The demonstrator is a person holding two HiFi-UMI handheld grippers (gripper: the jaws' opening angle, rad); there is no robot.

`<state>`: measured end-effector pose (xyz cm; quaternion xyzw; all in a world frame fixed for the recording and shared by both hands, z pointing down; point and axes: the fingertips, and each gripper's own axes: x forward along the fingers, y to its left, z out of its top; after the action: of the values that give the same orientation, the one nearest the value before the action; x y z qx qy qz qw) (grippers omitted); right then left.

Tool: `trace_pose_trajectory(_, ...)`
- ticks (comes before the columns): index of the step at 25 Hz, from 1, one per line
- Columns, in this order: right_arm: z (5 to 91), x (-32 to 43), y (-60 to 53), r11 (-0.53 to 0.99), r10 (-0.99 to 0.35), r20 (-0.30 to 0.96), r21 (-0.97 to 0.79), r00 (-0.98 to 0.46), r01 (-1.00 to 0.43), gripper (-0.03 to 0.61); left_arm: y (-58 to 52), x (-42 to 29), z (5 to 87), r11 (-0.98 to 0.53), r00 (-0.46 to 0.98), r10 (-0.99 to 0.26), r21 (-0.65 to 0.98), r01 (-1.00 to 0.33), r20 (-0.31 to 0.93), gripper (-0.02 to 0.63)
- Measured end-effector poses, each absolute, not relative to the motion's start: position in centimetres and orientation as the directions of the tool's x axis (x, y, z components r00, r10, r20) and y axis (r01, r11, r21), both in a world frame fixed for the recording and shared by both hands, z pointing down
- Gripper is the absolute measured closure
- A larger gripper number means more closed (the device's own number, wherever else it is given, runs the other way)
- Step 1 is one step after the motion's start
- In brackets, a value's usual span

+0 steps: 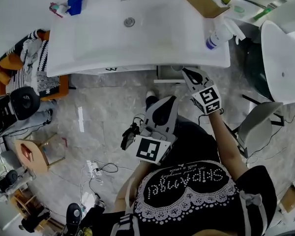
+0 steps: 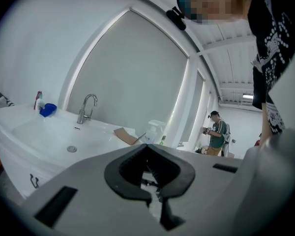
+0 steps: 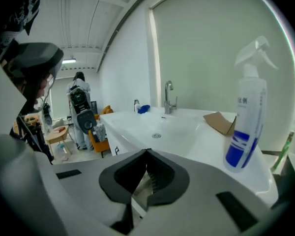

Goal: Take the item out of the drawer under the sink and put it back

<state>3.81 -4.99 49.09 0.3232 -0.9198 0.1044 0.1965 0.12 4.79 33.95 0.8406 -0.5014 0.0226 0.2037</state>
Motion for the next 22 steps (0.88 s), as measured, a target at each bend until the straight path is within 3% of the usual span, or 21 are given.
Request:
trace_pose_trajectory(11,39.0,5.5,-4.6,0.681,-0.69,0.217,-0.13,-0.69,-0.721,0.561,3.1,1.8,33.7,-0.508,0.559,-0.804,0.254,-0.823,0.203,0.611)
trace_pose_trajectory(22,30.7,9.9,-0.7,0.559,-0.812,0.074,-0.19,-0.579,-0.807,0.561,3.0,2.7,31.7,-0.567,0.6,-0.79,0.221,-0.794,0.126,0.611)
